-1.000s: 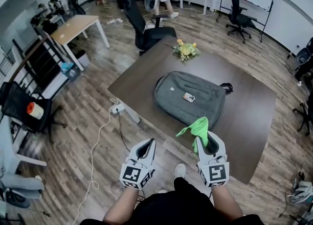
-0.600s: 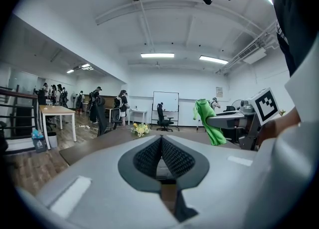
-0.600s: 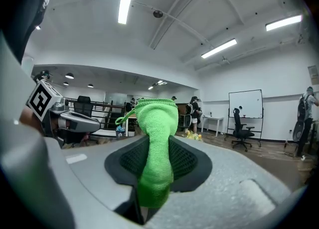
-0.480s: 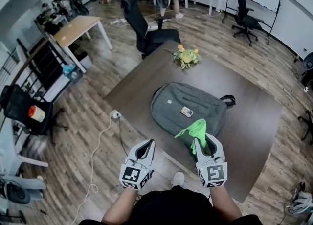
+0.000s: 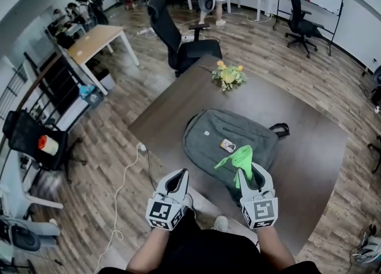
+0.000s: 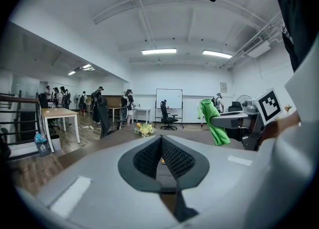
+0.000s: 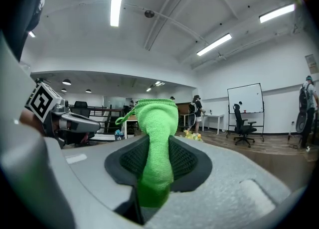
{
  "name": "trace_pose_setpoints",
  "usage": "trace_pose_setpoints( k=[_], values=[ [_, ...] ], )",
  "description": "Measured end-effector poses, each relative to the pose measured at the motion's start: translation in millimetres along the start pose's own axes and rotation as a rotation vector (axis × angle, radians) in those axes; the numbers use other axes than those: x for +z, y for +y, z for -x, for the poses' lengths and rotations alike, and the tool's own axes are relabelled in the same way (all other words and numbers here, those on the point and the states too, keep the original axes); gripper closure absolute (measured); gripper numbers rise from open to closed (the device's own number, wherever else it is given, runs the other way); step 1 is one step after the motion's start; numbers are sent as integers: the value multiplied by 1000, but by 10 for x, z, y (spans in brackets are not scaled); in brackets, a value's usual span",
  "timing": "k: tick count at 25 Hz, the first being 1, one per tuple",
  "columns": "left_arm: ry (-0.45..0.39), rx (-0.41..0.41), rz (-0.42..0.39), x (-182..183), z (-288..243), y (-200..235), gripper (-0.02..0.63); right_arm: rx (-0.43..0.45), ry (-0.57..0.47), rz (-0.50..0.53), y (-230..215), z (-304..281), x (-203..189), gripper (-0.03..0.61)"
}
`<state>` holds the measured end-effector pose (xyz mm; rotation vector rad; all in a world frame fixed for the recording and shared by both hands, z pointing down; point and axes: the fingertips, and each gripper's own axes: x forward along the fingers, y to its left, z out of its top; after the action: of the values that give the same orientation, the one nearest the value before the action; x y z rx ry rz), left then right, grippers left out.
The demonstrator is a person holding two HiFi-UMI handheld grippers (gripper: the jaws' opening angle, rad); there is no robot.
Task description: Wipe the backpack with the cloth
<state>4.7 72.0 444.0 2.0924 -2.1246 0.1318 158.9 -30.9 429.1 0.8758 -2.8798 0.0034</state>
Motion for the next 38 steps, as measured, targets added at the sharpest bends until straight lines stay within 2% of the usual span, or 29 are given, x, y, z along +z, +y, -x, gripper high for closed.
trace_pose_setpoints(
  k=[5, 22, 27, 33, 38],
  values=[
    [2, -31, 4, -10, -237, 172, 595, -24, 9, -4, -36, -248, -12, 468],
    [50, -234, 1, 89, -1392, 1099, 595, -176, 105, 0, -145, -1499, 35, 466],
    [73, -297, 13, -8, -1600, 1285, 595, -212, 138, 0, -96, -1773, -3, 466],
    [85, -387, 2, -39, -1782, 1406, 595, -245, 189, 10, -53, -2089, -174, 466],
    [107, -427, -1, -116, -1889, 1479, 595, -235, 275, 49, -49, -2338, -518, 466]
  ],
)
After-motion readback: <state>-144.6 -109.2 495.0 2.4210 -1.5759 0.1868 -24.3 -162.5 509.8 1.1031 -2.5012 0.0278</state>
